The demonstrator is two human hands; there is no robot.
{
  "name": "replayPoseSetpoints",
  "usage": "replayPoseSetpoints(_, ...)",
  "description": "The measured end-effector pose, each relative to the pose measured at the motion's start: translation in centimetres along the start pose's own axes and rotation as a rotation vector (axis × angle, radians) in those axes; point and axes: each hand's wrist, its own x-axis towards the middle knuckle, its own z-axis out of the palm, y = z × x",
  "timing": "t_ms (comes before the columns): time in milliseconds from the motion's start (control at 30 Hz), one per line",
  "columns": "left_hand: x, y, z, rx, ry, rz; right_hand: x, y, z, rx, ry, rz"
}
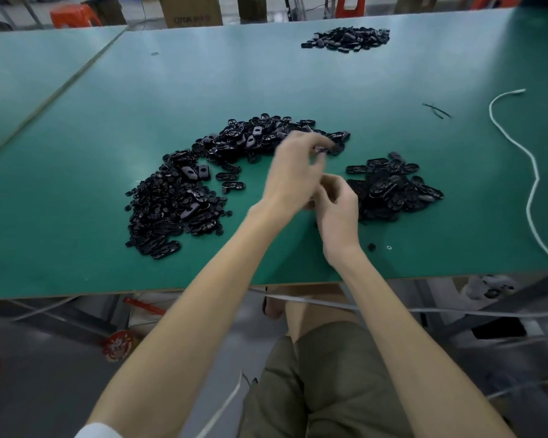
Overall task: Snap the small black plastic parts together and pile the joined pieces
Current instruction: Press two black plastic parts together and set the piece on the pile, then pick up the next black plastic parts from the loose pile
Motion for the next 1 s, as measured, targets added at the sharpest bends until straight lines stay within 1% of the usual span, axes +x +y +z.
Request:
replayPoseSetpoints(67,0.3,-2.6,-2.4,0.201,0.061,-0.121,0.3,0.2,0.0,-0.071,0.010,-0.018)
replayPoseSetpoints(167,-0.3,-6.7,-5.6,0.572,0.060,-0.340,0.3,0.5,-0.1,-0.080,-0.002,-0.020)
replayPoseSetpoints(200,-0.7,-7.8,-6.5,0.656,0.042,-0.409,0.3,0.5,0.0,-0.095,-0.002,-0.012)
replayPoseSetpoints(267,-1.6,-9.5,-7.5,0.725,0.001,-0.502,0.4,0.4,0.0,-0.091,0.002,-0.015)
replayPoseSetpoints(300,-2.0,-10.1,-7.7,0.737,-0.003,-0.505,0.5,0.5,0.0,-0.089,0.012,-0.018)
replayPoseSetpoints(400,-2.6,-11.2,-7.5,0.791,0.067,-0.393,0.4,0.4,-0.1,-0.098,0.011,-0.017)
replayPoseSetpoints(500,-2.5,-11.2,-7.3,0.815,0.113,-0.344,0.4,0.5,-0.2,-0.104,0.003,-0.014)
replayPoseSetpoints(700,-1.8,-11.0,-6.7,0.921,0.119,-0.318,0.4,0.4,-0.3,-0.098,-0.003,-0.010)
replayPoseSetpoints(800,-1.1,-10.9,-6.6,0.934,0.114,-0.340,0.4,0.4,-0.2,-0.091,-0.005,-0.006)
replayPoseSetpoints(900,-0.2,-11.0,-6.9,0.951,0.074,-0.384,0.4,0.5,-0.3,-0.093,-0.011,-0.007)
replayPoseSetpoints(1000,0.2,-11.3,-7.4,0.948,0.085,-0.368,0.5,0.5,-0.3,-0.093,-0.016,-0.011)
